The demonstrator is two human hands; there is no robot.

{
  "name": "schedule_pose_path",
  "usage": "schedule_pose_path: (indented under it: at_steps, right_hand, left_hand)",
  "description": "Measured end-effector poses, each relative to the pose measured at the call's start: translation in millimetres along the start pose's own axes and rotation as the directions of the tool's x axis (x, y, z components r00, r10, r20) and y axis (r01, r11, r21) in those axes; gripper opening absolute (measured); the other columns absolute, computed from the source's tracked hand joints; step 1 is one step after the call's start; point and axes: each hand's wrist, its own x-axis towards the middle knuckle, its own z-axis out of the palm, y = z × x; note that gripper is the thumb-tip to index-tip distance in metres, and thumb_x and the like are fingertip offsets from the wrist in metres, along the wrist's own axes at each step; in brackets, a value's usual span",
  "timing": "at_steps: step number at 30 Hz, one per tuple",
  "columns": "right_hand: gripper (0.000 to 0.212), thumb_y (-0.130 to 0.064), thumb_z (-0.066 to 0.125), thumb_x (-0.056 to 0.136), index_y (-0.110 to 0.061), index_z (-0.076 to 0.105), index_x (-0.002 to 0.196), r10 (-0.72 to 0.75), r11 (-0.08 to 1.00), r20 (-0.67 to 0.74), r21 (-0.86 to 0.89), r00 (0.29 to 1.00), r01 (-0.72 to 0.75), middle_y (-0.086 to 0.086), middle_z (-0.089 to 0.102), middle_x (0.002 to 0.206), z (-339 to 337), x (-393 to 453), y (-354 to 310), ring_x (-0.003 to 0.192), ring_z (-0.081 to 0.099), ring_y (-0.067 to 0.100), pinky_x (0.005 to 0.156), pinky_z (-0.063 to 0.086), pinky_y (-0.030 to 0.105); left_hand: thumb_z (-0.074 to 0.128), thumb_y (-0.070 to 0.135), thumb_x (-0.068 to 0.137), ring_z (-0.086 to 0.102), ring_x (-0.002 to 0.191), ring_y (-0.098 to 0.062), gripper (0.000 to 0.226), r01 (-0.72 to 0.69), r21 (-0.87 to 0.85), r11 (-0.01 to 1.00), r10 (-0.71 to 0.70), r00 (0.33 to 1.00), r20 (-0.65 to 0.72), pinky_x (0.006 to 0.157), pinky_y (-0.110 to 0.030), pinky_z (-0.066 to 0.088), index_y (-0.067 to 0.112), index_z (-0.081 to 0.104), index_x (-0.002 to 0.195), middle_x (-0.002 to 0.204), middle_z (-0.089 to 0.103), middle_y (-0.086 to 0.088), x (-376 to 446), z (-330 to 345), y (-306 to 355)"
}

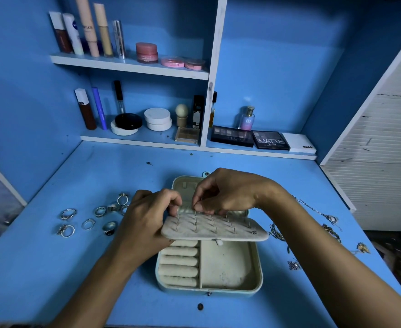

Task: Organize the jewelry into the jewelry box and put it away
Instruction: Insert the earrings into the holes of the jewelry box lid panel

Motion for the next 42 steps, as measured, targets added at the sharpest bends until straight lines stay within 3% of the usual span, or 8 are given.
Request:
schedule_pose_path:
  at_steps: [7, 17, 27, 30, 34, 36, 40, 42]
  right_hand:
    - [0.004, -0.023, 0.071, 0.092, -0.023, 0.075, 0.093, -0.009, 1.000, 0.005, -0.030, 1.000, 0.009, 0.009, 0.072, 0.084, 0, -1, -2, 0.064, 0.059, 0.007, 0.065, 0.052, 0.022]
    - [0.005, -0.024, 0.072, 0.092, -0.027, 0.074, 0.089, -0.020, 1.000, 0.018, -0.020, 1.000, 0.021, 0.009, 0.073, 0.091, -1, 0, -1, 0.080, 0.067, 0.023, 0.079, 0.059, 0.041]
    - [0.005, -0.028, 0.073, 0.090, -0.028, 0.077, 0.093, 0.012, 0.994, 0.004, -0.108, 1.000, -0.011, -0.009, 0.074, 0.087, 0, -1, -4, 0.088, 0.069, 0.013, 0.082, 0.055, 0.029]
    - [0.006, -0.029, 0.074, 0.089, -0.030, 0.077, 0.093, 0.022, 0.987, 0.008, -0.158, 1.000, -0.020, -0.016, 0.073, 0.083, 0, 0, -7, 0.082, 0.066, 0.001, 0.080, 0.053, 0.023]
    - [0.005, -0.029, 0.074, 0.088, -0.031, 0.076, 0.092, 0.026, 0.981, 0.024, -0.194, 0.999, -0.021, -0.023, 0.069, 0.074, -1, 2, -11, 0.072, 0.062, -0.007, 0.073, 0.051, 0.018]
    - [0.006, -0.027, 0.072, 0.089, -0.031, 0.076, 0.092, 0.027, 0.981, 0.025, -0.194, 0.999, -0.021, -0.022, 0.069, 0.072, -2, 3, -12, 0.066, 0.061, -0.008, 0.070, 0.051, 0.018]
    - [0.008, -0.021, 0.068, 0.091, -0.023, 0.076, 0.093, 0.043, 0.987, 0.041, -0.156, 0.998, -0.036, -0.008, 0.072, 0.076, -4, 3, -13, 0.068, 0.064, 0.004, 0.075, 0.059, 0.030]
    - [0.008, -0.024, 0.068, 0.091, -0.026, 0.075, 0.093, 0.046, 0.978, 0.041, -0.204, 0.998, -0.036, -0.011, 0.072, 0.078, -3, 3, -15, 0.070, 0.064, 0.003, 0.073, 0.056, 0.026]
  left_hand:
    - [0.070, 0.007, 0.055, 0.045, 0.078, 0.000, 0.050, 0.012, -0.001, 1.000, -0.012, 1.000, 0.013, 0.080, -0.011, 0.030, 0.024, 0.046, 0.095, 0.074, 0.057, 0.012, -1, 1, -1]
    - [0.067, 0.014, 0.062, 0.044, 0.078, 0.003, 0.041, 0.000, -0.009, 1.000, 0.000, 1.000, -0.003, 0.083, -0.009, 0.029, 0.025, 0.047, 0.096, 0.074, 0.058, 0.012, -1, 1, -2]
    - [0.074, -0.002, 0.052, 0.046, 0.075, 0.000, 0.058, -0.004, 0.014, 1.000, 0.004, 1.000, 0.013, 0.075, -0.025, 0.036, 0.023, 0.047, 0.096, 0.073, 0.058, 0.011, -2, 1, -2]
    - [0.081, -0.012, 0.043, 0.047, 0.075, -0.001, 0.072, 0.001, 0.023, 1.000, -0.002, 0.999, 0.038, 0.075, -0.026, 0.036, 0.022, 0.047, 0.096, 0.073, 0.058, 0.011, -2, 2, -4]
    - [0.084, -0.011, 0.044, 0.046, 0.076, -0.001, 0.071, -0.005, 0.008, 1.000, 0.005, 0.999, 0.049, 0.074, -0.024, 0.035, 0.022, 0.047, 0.096, 0.073, 0.058, 0.010, -2, 1, -2]
    - [0.084, -0.010, 0.045, 0.046, 0.076, 0.000, 0.071, -0.002, 0.006, 1.000, 0.002, 0.999, 0.046, 0.075, -0.023, 0.035, 0.022, 0.047, 0.096, 0.073, 0.058, 0.010, -2, 1, -2]
    - [0.085, -0.010, 0.043, 0.046, 0.075, 0.002, 0.072, 0.007, 0.003, 1.000, -0.007, 0.999, 0.048, 0.076, -0.021, 0.033, 0.023, 0.047, 0.096, 0.074, 0.058, 0.012, -2, 1, -2]
    - [0.084, -0.011, 0.042, 0.047, 0.075, 0.001, 0.074, 0.008, 0.007, 1.000, -0.008, 0.999, 0.051, 0.077, -0.022, 0.034, 0.023, 0.047, 0.096, 0.074, 0.058, 0.012, -3, 1, -3]
